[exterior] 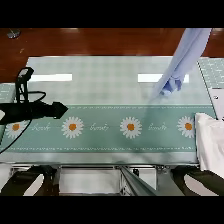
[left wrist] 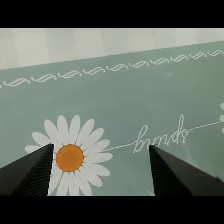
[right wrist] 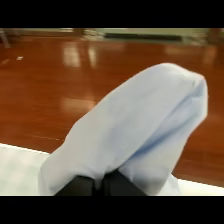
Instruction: Fold the shirts.
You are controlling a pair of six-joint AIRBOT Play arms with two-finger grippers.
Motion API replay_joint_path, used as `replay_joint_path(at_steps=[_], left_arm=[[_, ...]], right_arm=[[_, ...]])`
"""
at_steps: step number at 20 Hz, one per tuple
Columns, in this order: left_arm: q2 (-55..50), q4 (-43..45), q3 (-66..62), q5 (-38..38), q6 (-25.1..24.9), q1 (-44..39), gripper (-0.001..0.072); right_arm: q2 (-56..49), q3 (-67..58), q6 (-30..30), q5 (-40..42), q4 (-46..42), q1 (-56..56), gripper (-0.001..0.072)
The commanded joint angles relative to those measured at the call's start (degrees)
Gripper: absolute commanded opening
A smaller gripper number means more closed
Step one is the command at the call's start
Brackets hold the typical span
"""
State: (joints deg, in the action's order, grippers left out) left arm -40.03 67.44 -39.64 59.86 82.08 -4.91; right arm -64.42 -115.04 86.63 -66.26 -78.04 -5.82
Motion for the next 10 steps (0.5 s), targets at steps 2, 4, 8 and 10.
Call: replay_joint_path(at_steps=[2, 4, 8, 10], left_arm=[[2.03, -1.46, 3.58, -3.69, 1.16, -0.37, 0.0704], [2.01, -1.49, 3.58, -5.01, 1.18, -0.39, 0.0704], [2.03, -1.49, 3.58, -5.84, 1.18, -0.42, 0.0704], [2.03, -1.49, 3.58, -5.88, 1.14, -0.48, 0.0704]], right_arm=[[3.34, -1.53, -2.05, -11.26, 0.02, -12.72, 0.0019], [3.21, 4.11, -1.27, -15.63, -0.04, -18.29, 0.0019], [0.74, 27.28, 4.50, -7.54, 1.36, -26.03, 0.0020], [-3.96, 37.97, 6.36, 4.76, 9.18, -28.87, 0.0020]])
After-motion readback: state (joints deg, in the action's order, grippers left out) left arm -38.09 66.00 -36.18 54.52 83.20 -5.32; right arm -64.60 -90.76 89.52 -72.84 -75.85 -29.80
